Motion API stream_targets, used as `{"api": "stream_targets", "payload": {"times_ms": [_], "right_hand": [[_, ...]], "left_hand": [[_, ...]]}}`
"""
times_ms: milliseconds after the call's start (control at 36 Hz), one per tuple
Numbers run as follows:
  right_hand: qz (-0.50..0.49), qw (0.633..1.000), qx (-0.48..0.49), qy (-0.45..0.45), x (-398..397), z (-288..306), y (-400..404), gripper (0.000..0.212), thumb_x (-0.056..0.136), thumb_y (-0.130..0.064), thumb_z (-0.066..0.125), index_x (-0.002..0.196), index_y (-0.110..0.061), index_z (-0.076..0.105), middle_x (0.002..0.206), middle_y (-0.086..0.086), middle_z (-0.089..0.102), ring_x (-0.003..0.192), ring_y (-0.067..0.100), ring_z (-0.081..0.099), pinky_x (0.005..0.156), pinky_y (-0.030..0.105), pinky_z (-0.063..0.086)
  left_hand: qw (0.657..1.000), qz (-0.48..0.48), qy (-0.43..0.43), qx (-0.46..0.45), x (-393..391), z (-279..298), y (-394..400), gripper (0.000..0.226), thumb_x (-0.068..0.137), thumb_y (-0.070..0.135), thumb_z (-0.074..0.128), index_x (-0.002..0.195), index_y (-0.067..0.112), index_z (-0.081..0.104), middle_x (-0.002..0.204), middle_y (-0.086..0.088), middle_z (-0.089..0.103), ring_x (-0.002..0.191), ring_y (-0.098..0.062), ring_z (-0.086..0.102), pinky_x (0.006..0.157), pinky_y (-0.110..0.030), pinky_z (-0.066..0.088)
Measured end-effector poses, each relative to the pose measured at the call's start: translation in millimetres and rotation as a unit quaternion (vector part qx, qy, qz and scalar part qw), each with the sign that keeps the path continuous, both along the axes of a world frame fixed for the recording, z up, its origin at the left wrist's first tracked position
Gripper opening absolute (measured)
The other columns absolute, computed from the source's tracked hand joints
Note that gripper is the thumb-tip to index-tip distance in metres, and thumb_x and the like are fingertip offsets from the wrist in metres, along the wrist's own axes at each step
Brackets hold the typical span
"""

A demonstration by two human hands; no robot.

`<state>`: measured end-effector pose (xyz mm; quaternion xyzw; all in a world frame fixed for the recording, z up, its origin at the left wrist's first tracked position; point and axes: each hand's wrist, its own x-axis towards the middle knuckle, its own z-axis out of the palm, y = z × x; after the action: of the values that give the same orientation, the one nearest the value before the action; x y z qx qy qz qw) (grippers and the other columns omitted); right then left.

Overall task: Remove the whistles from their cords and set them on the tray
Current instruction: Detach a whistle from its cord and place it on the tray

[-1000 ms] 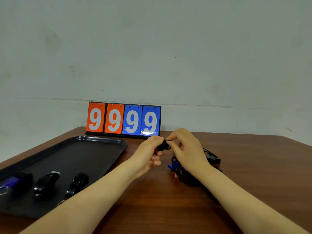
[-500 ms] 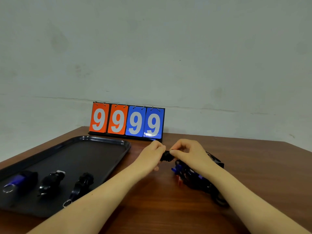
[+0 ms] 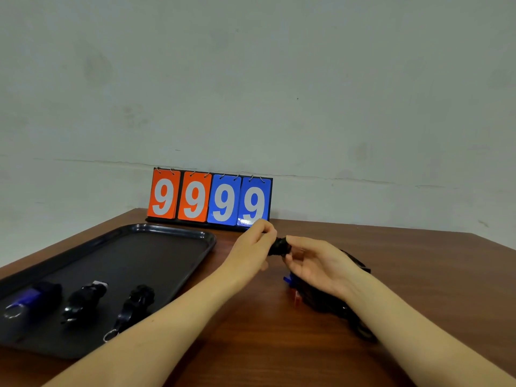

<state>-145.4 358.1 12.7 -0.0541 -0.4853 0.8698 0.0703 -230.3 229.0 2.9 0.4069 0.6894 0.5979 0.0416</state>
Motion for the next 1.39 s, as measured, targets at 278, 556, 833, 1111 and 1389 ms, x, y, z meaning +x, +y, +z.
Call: {"api": "stream_targets", "payload": {"times_ms": [278, 556, 833, 1111, 1389], "right_hand": [[-0.016, 0.998, 0.039, 0.047, -2, 3, -4, 0.026, 0.080, -0.010, 0.066, 0.103, 0.002, 0.066, 0.099, 0.016, 0.061, 0.065, 0.010, 0.058, 0.057, 0.018, 0.054], [-0.106, 0.979, 0.165, 0.064, -3, -1, -16, 0.017, 0.093, -0.010, 0.058, 0.094, 0.005, 0.064, 0.072, 0.010, 0.061, 0.062, 0.014, 0.062, 0.059, 0.020, 0.054], [-0.140, 0.958, 0.235, 0.082, -3, -5, -22, 0.020, 0.095, -0.008, 0.053, 0.105, 0.005, 0.065, 0.079, 0.015, 0.064, 0.068, 0.016, 0.060, 0.061, 0.021, 0.052], [-0.229, 0.876, 0.415, 0.086, -3, -3, -23, 0.013, 0.095, -0.008, 0.054, 0.093, -0.011, 0.067, 0.072, 0.004, 0.068, 0.055, 0.004, 0.060, 0.056, 0.016, 0.050], [-0.249, 0.841, 0.466, 0.115, -1, -3, -25, 0.018, 0.095, -0.008, 0.054, 0.089, -0.023, 0.064, 0.075, -0.002, 0.066, 0.058, -0.002, 0.060, 0.055, 0.012, 0.048]], "left_hand": [[0.993, -0.034, -0.095, 0.061, 2, 3, 0, 0.020, 0.101, 0.024, 0.043, 0.083, 0.018, 0.049, 0.094, -0.011, 0.052, 0.059, -0.009, 0.047, 0.048, -0.020, 0.042], [0.972, -0.040, -0.202, 0.109, 6, 4, 0, 0.023, 0.093, 0.028, 0.058, 0.099, 0.006, 0.055, 0.082, -0.009, 0.054, 0.050, -0.006, 0.041, 0.049, -0.021, 0.038], [0.946, -0.101, -0.282, 0.127, 11, 5, -3, 0.025, 0.095, 0.027, 0.051, 0.085, 0.006, 0.059, 0.053, 0.001, 0.050, 0.048, -0.008, 0.036, 0.055, -0.023, 0.035], [0.922, -0.143, -0.333, 0.138, 12, 6, -2, 0.022, 0.094, 0.023, 0.050, 0.089, 0.003, 0.059, 0.056, -0.003, 0.053, 0.056, -0.012, 0.039, 0.050, -0.017, 0.039], [0.869, -0.180, -0.413, 0.204, 14, 8, 1, 0.029, 0.093, 0.018, 0.043, 0.110, -0.002, 0.054, 0.063, -0.005, 0.042, 0.059, -0.011, 0.032, 0.045, -0.016, 0.033]]}}
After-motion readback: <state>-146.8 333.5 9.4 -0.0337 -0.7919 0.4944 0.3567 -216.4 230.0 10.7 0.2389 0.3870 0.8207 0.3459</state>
